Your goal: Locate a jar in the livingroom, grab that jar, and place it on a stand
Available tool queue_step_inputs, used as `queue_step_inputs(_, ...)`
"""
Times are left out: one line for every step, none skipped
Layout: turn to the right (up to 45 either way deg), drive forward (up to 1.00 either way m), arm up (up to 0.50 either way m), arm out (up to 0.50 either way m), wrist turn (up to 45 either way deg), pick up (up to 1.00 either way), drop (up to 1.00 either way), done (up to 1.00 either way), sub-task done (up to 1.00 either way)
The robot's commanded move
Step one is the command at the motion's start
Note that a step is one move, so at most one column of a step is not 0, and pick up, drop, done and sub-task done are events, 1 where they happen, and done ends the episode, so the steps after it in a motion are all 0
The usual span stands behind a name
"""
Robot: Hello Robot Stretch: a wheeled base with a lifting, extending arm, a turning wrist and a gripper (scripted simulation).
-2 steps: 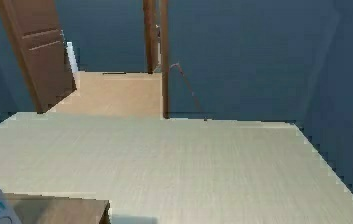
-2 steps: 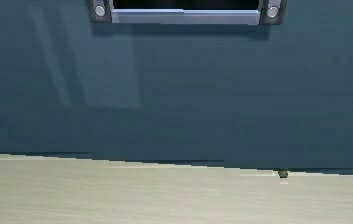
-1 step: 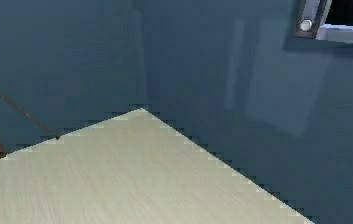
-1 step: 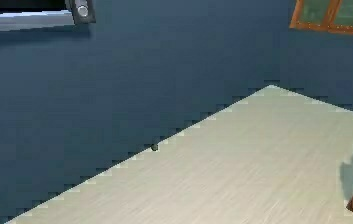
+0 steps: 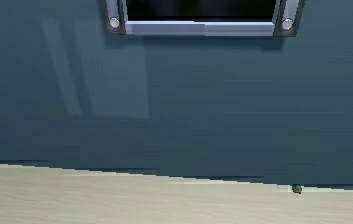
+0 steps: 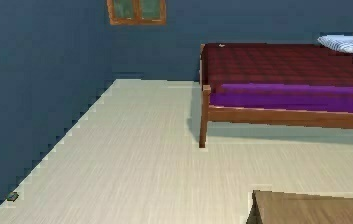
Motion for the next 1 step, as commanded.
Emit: queue_step_inputs(3.0,0.00,0.00,0.00,0.0,0.00,0.00,0.00,0.00)
